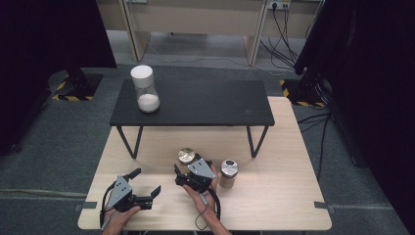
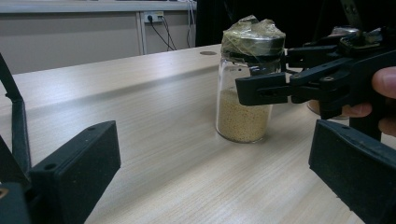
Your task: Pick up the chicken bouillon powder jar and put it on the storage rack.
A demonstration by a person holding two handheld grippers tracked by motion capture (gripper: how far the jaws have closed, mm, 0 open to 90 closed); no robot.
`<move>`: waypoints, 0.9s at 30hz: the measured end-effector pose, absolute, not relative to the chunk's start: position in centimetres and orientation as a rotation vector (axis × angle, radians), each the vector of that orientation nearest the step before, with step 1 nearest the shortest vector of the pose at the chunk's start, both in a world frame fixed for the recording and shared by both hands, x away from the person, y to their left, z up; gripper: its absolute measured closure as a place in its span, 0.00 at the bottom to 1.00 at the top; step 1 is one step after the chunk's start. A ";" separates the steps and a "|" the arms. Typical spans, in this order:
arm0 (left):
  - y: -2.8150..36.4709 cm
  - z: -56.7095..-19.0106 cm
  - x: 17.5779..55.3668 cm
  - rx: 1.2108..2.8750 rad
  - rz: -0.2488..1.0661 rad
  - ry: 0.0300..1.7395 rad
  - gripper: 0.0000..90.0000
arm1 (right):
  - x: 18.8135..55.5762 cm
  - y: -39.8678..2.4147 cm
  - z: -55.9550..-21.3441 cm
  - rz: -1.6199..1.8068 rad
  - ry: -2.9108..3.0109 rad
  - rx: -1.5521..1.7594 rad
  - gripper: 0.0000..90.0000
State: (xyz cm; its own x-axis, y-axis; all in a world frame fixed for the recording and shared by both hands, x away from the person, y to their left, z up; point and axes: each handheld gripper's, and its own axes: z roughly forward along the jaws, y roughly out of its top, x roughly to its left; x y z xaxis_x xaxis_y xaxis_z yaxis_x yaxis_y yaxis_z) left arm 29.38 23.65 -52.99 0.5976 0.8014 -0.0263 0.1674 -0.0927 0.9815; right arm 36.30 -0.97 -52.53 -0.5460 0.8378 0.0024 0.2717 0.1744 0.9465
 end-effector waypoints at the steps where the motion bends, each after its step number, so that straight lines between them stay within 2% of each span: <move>1: 23.6 -53.0 29.4 1.607 0.648 0.828 0.02 | 36.4 -1.0 -52.5 1.381 1.914 1.053 0.21; 8: 23.6 -53.0 29.4 1.607 0.648 0.827 0.02 | 36.6 -1.0 -52.5 1.368 1.924 1.057 0.33; 19: 23.7 -53.0 29.4 1.608 0.648 0.827 0.02 | 36.3 -1.1 -52.2 1.399 1.928 1.069 0.34; 27: 23.7 -53.0 29.4 1.607 0.648 0.826 0.02 | 35.4 -0.6 -50.7 1.414 1.963 1.012 0.34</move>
